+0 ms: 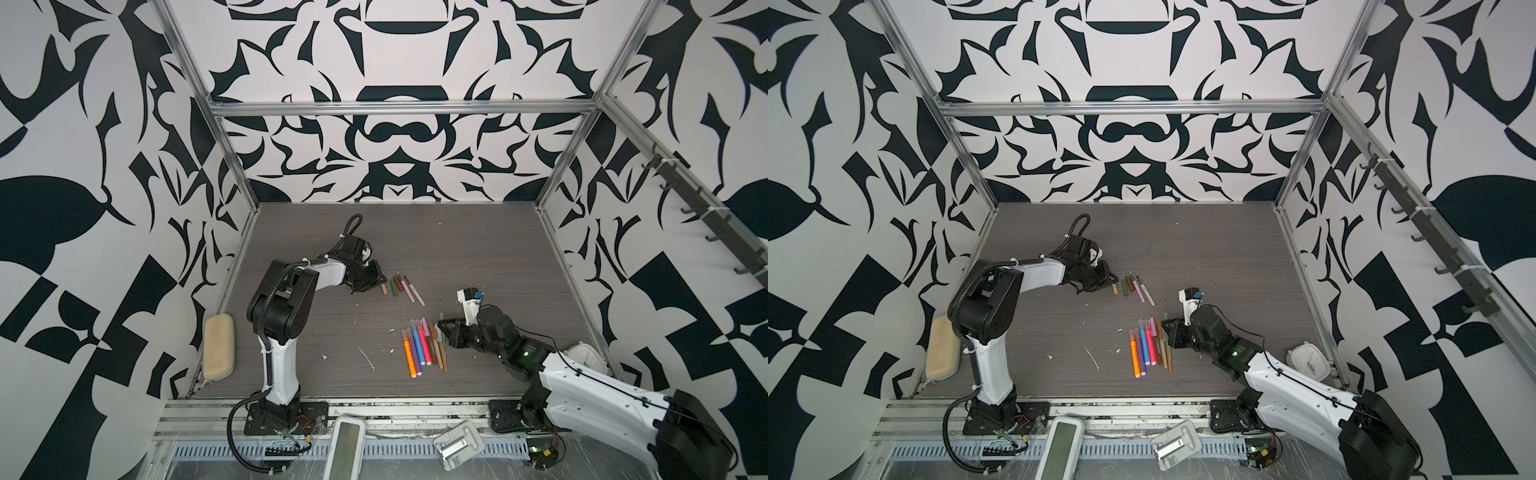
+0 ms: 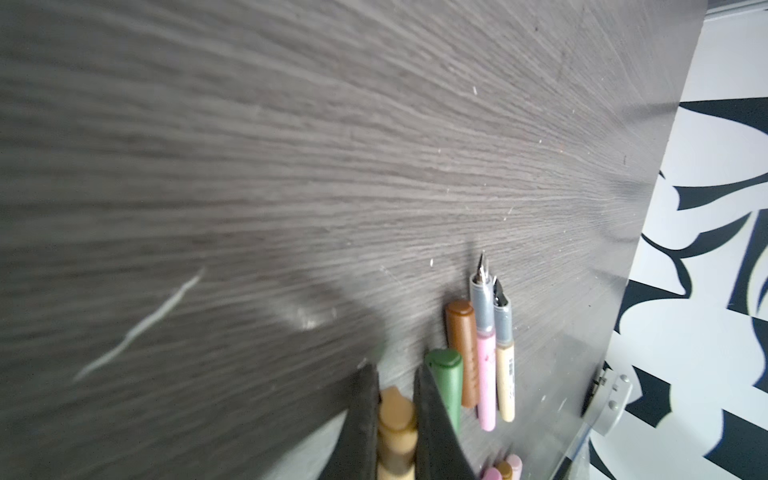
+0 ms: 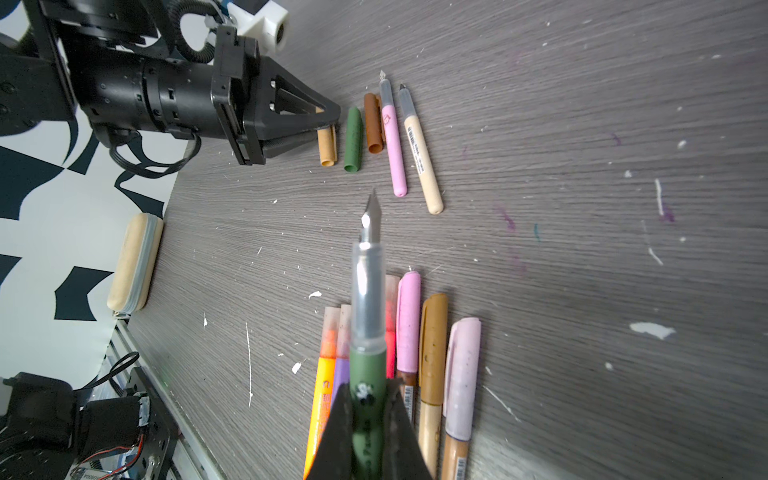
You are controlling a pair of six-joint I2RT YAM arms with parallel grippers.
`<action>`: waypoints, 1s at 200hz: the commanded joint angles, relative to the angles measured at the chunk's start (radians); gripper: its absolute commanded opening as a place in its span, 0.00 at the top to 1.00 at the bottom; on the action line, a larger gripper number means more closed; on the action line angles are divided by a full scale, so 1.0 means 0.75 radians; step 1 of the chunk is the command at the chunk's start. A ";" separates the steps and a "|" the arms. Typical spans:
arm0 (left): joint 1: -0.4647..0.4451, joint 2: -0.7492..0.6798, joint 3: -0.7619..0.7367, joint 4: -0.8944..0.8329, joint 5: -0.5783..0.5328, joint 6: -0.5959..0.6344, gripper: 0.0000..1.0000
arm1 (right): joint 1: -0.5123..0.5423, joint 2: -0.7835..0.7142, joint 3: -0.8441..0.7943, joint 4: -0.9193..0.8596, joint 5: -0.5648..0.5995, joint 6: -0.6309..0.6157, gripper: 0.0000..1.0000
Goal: Open the pen caps
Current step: 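Pull the tan cap off the green pen with the left gripper, then lower the tan cap beside the other caps and open the left gripper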
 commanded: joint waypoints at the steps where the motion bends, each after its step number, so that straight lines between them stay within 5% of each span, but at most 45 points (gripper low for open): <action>1: 0.007 0.000 -0.039 -0.022 -0.001 -0.020 0.92 | -0.008 -0.020 -0.003 0.009 0.019 0.007 1.00; 42: 0.006 -0.017 -0.047 -0.020 -0.003 -0.023 0.66 | -0.008 -0.025 -0.005 0.003 0.023 0.008 1.00; 136: 0.006 -0.125 -0.086 -0.041 -0.002 -0.023 0.64 | -0.043 0.020 0.016 0.006 -0.007 -0.004 1.00; 171: 0.006 -0.372 -0.245 -0.048 -0.070 0.013 0.64 | -0.263 0.273 0.174 0.004 -0.248 -0.082 1.00; 200: -0.014 -0.633 -0.463 -0.060 -0.202 0.088 0.64 | -0.354 0.584 0.445 -0.091 -0.283 -0.262 1.00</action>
